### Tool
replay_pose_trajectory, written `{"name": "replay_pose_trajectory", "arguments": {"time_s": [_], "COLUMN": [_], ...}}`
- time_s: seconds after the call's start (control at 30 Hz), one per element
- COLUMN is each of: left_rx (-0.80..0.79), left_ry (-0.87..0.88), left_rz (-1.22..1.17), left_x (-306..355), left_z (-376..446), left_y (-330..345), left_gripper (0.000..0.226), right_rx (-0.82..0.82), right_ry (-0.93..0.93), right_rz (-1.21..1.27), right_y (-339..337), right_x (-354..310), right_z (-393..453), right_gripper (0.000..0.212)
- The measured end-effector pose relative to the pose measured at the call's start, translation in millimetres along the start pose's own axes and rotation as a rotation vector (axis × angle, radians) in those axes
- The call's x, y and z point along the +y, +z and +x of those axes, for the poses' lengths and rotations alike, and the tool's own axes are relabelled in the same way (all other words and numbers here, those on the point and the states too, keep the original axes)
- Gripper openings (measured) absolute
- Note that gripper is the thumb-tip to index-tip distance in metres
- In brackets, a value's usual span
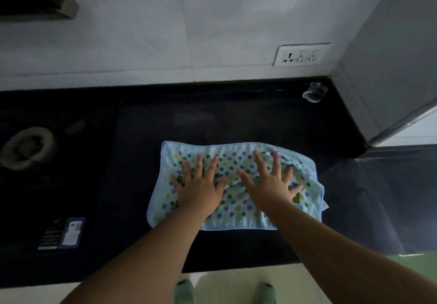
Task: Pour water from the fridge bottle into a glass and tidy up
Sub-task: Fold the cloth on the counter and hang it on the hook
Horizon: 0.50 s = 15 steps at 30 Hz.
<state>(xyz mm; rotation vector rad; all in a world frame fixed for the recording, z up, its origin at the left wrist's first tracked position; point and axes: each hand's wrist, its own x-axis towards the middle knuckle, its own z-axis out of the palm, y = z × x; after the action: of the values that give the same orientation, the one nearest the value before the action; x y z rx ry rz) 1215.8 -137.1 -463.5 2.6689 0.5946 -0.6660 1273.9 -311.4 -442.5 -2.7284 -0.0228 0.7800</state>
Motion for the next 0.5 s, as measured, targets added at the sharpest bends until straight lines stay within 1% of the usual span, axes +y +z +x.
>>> {"name": "replay_pose_trajectory", "arguments": {"time_s": [0.1,0.2,0.37,0.5], "left_rx": [0.104,0.227,0.305,0.302], "left_ry": [-0.01,-0.005,0.01,-0.031], "left_rz": [0.065,0.078,0.085,0.066], "left_x": [1,0,-11,-22], "left_z": [0,2,19,46], "left_y": [16,28,25,10], "left_gripper": [0.074,0.074,0.073,0.074], "right_rx": [0.053,0.16,0.206,0.199], "right_ry": [-0.004,-0.044,-0.198,-0.265], "right_rz": [-0.081,-0.169,-0.232,-0.232], "right_y": [22,37,39,38], "right_x": [-5,-6,-23,-46], "right_z": [7,15,34,51], "right_gripper": [0.084,0.085,0.08,0.077]}}
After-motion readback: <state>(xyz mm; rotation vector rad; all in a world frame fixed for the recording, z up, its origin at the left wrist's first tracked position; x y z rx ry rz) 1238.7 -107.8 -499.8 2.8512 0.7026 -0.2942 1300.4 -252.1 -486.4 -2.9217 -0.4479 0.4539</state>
